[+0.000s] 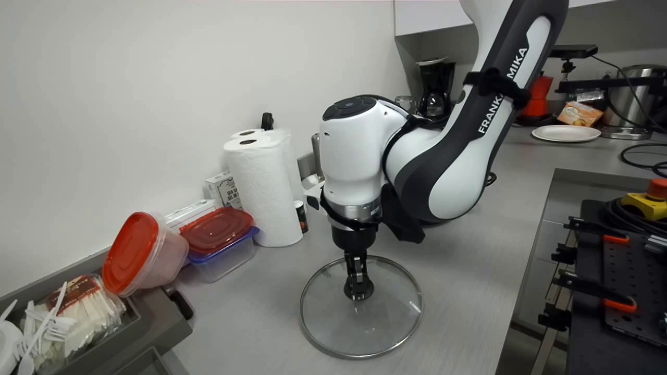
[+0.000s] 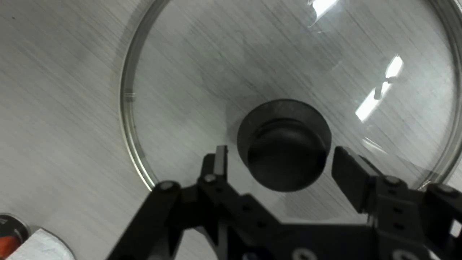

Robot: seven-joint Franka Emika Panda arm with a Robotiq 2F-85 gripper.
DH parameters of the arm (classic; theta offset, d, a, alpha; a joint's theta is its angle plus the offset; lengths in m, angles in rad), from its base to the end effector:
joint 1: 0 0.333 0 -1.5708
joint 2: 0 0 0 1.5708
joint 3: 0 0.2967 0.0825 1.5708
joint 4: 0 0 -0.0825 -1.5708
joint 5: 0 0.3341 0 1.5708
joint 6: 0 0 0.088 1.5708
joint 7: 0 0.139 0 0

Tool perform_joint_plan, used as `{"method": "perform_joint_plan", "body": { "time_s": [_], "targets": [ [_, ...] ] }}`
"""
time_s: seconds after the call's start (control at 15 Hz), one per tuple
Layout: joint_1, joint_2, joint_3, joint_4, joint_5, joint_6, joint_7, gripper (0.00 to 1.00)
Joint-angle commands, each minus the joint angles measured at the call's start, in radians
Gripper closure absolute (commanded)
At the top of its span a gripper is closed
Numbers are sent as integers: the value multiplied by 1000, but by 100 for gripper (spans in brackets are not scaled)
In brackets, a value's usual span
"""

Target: Remove the glass lid from the pot.

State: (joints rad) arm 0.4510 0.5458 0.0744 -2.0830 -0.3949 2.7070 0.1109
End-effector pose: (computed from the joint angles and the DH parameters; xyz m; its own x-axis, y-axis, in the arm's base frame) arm 0.4782 0.2874 0.1617 0.7230 0.6868 0.0751 0.6733 -0.7248 0.1460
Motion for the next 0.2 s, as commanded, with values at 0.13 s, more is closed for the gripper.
{"method": "perform_joint_plan", "body": {
  "time_s": [0.13],
  "targets": [
    [-1,-1,3,0,2,-2,-3,25]
  ]
}}
